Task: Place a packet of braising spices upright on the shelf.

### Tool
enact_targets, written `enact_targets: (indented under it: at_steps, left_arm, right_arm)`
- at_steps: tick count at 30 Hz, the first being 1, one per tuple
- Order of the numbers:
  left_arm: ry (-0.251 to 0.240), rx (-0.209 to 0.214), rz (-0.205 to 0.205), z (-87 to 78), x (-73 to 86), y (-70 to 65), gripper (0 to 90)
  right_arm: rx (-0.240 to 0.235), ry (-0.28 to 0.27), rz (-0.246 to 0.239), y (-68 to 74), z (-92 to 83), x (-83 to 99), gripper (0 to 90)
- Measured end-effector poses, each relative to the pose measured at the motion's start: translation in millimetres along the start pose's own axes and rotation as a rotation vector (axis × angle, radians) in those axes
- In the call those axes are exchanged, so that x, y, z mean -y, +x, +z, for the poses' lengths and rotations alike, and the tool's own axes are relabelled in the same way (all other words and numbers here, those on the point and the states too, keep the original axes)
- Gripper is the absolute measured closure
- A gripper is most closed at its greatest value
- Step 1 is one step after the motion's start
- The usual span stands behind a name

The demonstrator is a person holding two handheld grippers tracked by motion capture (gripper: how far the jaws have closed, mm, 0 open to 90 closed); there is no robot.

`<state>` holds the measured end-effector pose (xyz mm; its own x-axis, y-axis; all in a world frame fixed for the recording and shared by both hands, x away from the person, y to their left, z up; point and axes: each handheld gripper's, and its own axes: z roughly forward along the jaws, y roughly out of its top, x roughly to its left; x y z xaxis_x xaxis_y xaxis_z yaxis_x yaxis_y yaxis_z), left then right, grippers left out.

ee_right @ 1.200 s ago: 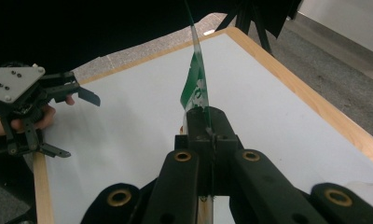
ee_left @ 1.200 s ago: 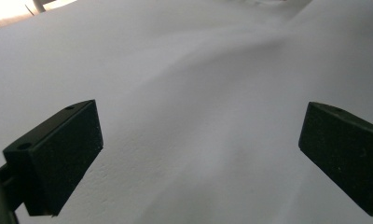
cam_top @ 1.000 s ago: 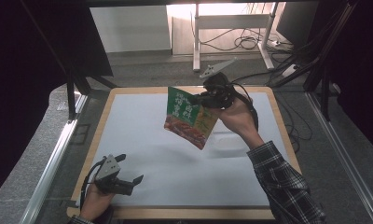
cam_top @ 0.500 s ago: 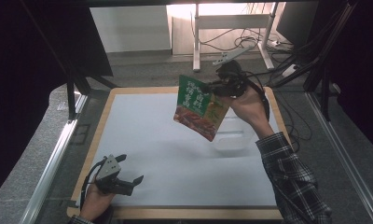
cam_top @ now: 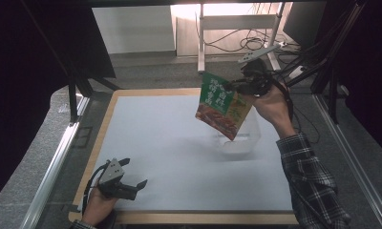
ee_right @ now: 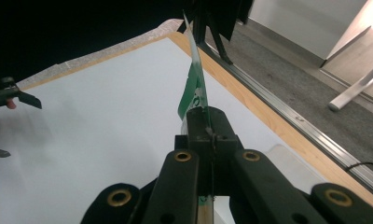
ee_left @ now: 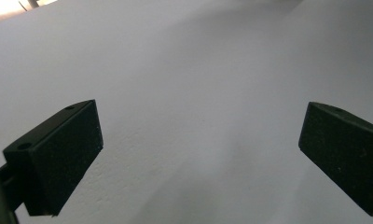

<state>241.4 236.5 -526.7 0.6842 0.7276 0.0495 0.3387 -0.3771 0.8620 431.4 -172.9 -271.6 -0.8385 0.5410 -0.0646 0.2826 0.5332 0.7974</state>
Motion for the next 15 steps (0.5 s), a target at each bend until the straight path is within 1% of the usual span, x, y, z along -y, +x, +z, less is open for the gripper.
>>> enact_targets:
  at_steps: [8,15]
  left_arm:
    - [0.001,0.0,0.001,0.2,0.0,-0.1,0.0]
    - [0.005,0.0,0.004,0.2,0.0,-0.2,0.0]
  right_arm:
    - [0.008,0.02,0.013,-10.2,-9.4,12.0,89.9]
    - [0.02,0.051,0.027,-19.0,-19.7,29.1,89.8]
